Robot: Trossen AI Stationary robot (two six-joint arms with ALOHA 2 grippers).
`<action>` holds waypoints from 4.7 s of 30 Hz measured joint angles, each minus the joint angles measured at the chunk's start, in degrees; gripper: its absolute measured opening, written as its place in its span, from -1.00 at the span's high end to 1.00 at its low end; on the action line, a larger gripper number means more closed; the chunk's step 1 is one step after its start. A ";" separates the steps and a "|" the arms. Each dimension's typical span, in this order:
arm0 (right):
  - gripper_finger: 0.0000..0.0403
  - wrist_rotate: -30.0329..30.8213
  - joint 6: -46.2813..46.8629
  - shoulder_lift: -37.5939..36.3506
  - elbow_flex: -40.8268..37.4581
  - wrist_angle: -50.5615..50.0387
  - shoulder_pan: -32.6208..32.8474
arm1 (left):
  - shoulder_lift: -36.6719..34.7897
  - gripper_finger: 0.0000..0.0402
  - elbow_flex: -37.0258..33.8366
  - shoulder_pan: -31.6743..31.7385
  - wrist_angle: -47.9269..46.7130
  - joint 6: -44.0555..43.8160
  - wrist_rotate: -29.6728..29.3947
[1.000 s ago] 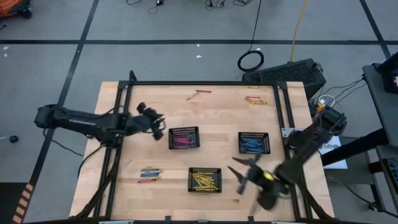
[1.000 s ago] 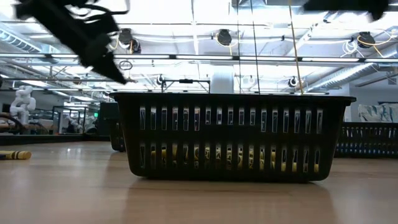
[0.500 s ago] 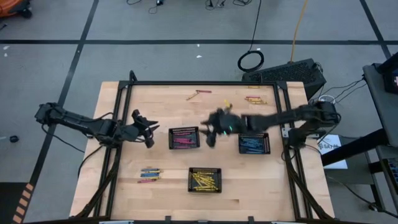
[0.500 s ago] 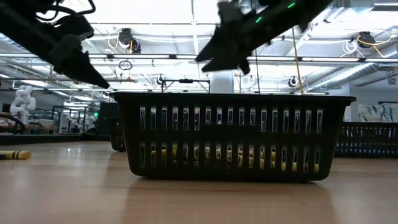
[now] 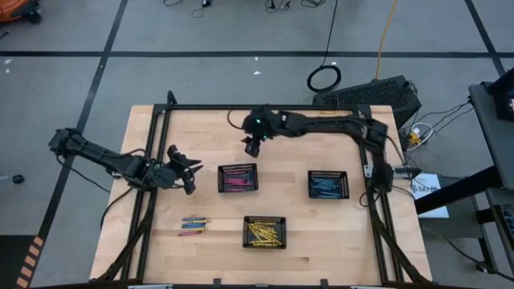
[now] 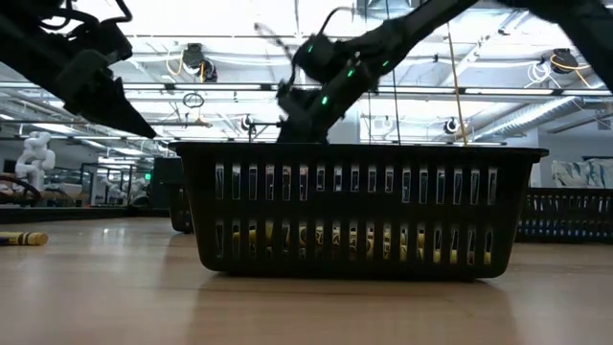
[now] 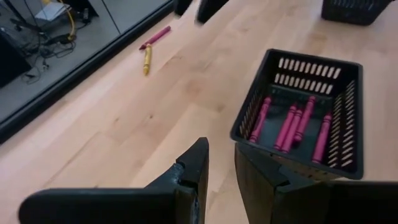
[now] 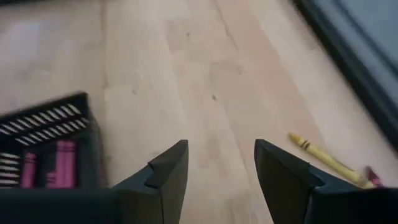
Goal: Sort crayons
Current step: Put the yellow crayon into the bottom black bin
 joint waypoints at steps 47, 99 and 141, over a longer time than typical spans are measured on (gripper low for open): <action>0.42 -14.68 -44.65 17.18 17.71 -13.43 -17.89 | 0.04 0.58 0.01 1.06 24.39 19.87 -9.81; 1.00 20.41 7.62 -43.95 -51.04 36.47 22.24 | 76.68 0.23 47.49 55.11 14.99 25.81 39.12; 1.00 39.73 14.64 -35.56 -50.97 45.89 45.67 | 34.56 1.00 25.75 26.86 -1.46 22.45 31.19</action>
